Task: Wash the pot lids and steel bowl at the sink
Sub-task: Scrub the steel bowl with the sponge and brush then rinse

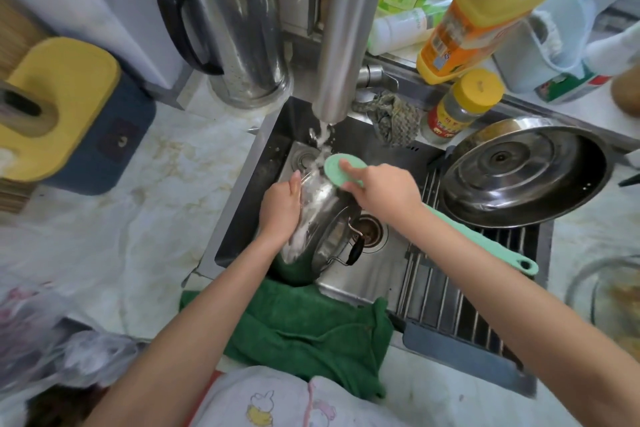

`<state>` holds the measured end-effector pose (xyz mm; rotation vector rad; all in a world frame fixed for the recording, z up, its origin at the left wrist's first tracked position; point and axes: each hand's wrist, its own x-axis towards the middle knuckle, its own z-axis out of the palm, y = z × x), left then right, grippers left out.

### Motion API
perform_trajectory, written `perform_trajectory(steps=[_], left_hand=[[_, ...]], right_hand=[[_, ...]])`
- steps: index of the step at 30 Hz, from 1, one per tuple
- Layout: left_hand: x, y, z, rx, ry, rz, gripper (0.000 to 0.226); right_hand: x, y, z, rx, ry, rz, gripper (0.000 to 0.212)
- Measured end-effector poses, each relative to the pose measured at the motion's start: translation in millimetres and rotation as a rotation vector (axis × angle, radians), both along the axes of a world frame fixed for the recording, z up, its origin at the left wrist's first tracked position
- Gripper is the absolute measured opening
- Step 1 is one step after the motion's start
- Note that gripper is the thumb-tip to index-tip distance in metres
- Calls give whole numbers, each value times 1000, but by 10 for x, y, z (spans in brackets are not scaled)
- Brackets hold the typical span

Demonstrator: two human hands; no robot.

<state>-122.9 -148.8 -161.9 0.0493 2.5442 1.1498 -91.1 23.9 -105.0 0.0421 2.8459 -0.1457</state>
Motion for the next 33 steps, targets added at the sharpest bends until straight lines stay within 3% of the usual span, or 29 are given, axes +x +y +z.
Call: perform_trajectory(steps=[5, 8, 11, 14, 18, 21, 24, 28, 31, 33], left_hand=[[3, 14, -12, 16, -1, -18, 58], [5, 8, -14, 33, 6, -35, 58], [-6, 0, -27, 38, 1, -23, 58], [-9, -1, -33, 37, -6, -16, 58], [5, 5, -15, 34, -4, -25, 57], [8, 9, -33, 35, -16, -14, 58], [9, 0, -41, 29, -7, -13, 59], [6, 3, -14, 7, -9, -7, 58], [2, 12, 1, 3, -1, -13, 58], [15, 23, 10, 9, -13, -11, 58]], right_hand=[[92, -157, 28, 24, -6, 175, 51], [-3, -66, 61, 52, 8, 71, 51], [93, -165, 36, 33, -14, 166, 52], [57, -118, 17, 50, 17, 56, 52], [127, -169, 0, 41, 3, 129, 52], [95, -109, -6, 57, 21, 11, 52], [153, -195, -20, 42, -8, 116, 51], [90, -44, -1, 48, 16, -21, 51], [178, -128, 22, 25, -15, 120, 51], [132, -12, 19, 75, 30, 67, 51]])
